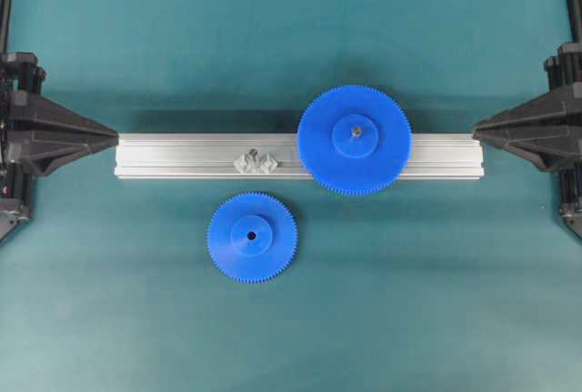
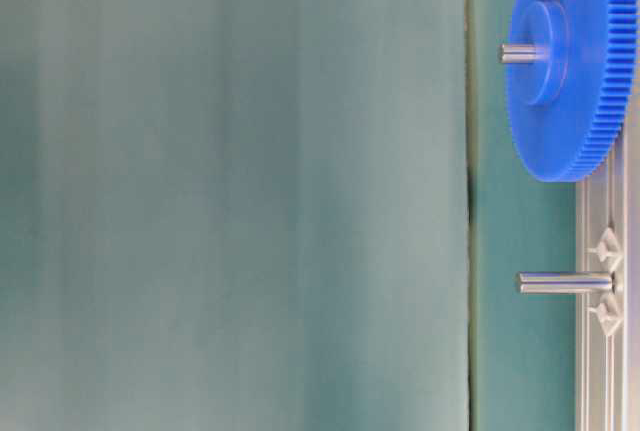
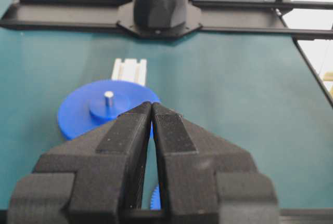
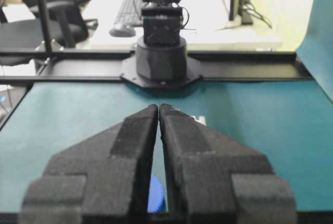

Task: Insert the small gear onto the shaft.
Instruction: 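Move the left gripper toward the small blue gear on the table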

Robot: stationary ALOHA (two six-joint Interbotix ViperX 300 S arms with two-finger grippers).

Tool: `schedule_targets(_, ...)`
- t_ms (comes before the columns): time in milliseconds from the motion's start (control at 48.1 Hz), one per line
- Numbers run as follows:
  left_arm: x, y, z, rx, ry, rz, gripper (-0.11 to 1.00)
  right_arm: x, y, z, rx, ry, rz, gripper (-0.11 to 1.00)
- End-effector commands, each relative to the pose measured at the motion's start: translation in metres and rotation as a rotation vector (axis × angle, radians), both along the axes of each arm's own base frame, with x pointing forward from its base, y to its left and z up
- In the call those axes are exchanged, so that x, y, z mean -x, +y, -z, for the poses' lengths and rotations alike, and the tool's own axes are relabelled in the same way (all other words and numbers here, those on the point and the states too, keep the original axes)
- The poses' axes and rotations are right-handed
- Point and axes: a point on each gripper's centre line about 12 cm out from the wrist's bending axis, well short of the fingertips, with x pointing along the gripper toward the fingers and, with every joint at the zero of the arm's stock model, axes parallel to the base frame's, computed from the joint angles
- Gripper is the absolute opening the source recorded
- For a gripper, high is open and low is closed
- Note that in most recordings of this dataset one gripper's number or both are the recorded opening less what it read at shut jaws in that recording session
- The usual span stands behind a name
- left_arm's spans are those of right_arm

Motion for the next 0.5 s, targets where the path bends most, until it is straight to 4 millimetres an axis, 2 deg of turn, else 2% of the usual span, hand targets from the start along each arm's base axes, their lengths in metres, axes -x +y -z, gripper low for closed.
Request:
schedule_targets(0,-0.013,-0.003,-0.015,0.043,-0.014,0.018,0.1,-0.003,-0.002,-0.01,-0.009,-0.023,0.011,0.16)
schedule_targets(62,-0.022,-0.003,-0.019,0.072,-0.001,0.02,0.11,-0.004,-0.004,-0.008,-0.054,-0.002,0.022,0.16)
schedule_targets(166,-0.04,-0.007,-0.018,0.075,0.059,0.035,0.0,-0.005,-0.006,-0.008,-0.09,0.045,0.031,0.06)
schedule_targets(332,-0.069,-0.018,-0.004,0.065,0.232,0.064,0.0,-0.009,-0.005,-0.005,-0.095,0.149,0.028,0.04)
schedule_targets(478,-0.084,-0.021,0.008,0.065,0.369,0.064,0.0,-0.02,-0.004,0.003,-0.097,0.269,0.026,0.04)
